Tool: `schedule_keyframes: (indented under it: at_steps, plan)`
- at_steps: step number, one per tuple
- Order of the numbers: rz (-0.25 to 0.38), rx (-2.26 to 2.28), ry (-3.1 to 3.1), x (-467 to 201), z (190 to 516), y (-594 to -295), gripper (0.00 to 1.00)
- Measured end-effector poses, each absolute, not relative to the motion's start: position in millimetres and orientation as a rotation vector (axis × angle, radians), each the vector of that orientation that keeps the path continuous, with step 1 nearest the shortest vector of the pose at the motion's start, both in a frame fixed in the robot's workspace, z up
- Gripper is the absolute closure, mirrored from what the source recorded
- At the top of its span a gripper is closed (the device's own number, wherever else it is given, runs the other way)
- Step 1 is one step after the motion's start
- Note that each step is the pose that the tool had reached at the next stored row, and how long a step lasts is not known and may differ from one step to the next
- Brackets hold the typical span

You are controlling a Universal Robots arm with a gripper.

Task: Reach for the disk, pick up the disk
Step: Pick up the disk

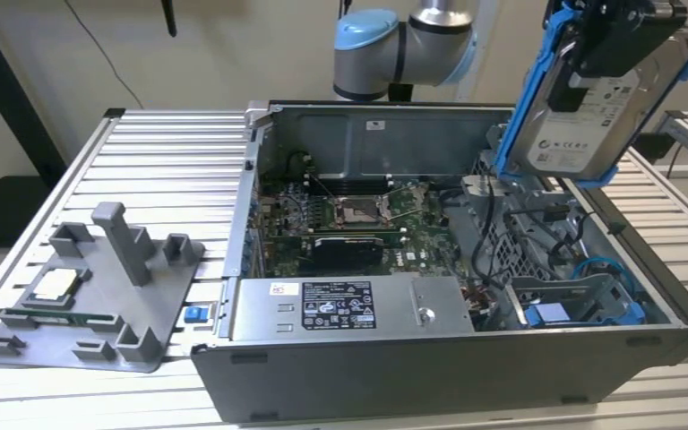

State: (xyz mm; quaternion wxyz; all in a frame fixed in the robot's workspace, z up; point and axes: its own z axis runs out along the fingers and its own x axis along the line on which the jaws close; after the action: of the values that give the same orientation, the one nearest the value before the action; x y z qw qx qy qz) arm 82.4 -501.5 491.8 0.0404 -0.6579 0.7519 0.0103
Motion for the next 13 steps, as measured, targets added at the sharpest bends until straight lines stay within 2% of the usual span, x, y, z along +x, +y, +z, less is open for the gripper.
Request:
schedule_keyframes:
  at_steps: [13]
  plan:
    - [0.034,-2.02,2.309,82.3,485.3,-553.1,1.0]
